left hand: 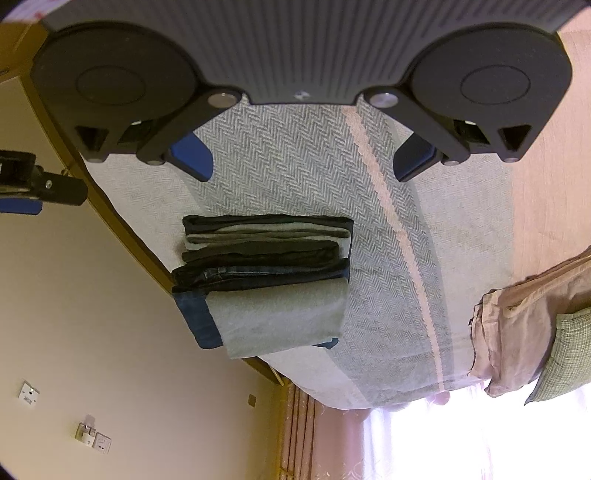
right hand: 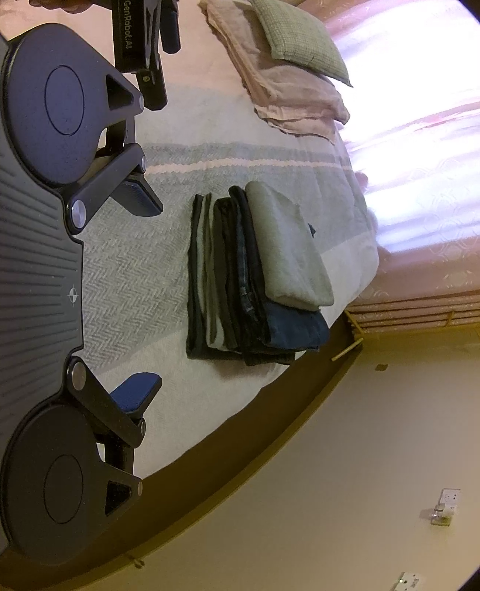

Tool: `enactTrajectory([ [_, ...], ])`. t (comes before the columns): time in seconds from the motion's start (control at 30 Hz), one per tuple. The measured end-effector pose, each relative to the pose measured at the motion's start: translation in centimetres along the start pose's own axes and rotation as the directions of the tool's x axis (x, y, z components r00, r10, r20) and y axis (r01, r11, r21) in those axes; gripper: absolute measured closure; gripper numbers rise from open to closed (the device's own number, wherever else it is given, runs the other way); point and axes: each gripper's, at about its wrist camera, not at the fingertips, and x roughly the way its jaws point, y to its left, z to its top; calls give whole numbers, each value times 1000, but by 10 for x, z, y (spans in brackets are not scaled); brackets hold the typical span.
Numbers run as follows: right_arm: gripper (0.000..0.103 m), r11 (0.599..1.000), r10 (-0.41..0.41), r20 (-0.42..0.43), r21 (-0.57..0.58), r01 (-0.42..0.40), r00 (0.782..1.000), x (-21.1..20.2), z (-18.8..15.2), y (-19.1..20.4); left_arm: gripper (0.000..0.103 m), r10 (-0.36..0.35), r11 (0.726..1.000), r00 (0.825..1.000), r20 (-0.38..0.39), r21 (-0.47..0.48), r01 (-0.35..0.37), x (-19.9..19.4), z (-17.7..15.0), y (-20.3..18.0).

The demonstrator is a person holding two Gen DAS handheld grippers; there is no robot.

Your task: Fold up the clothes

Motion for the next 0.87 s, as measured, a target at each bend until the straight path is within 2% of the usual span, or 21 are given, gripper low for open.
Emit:
enactTrajectory([
  [0.87, 14, 999, 31, -4, -15, -31, 1000, -5, -1, -2, 1, 6, 1000, 1000, 30, -4, -5, -7, 0, -11],
])
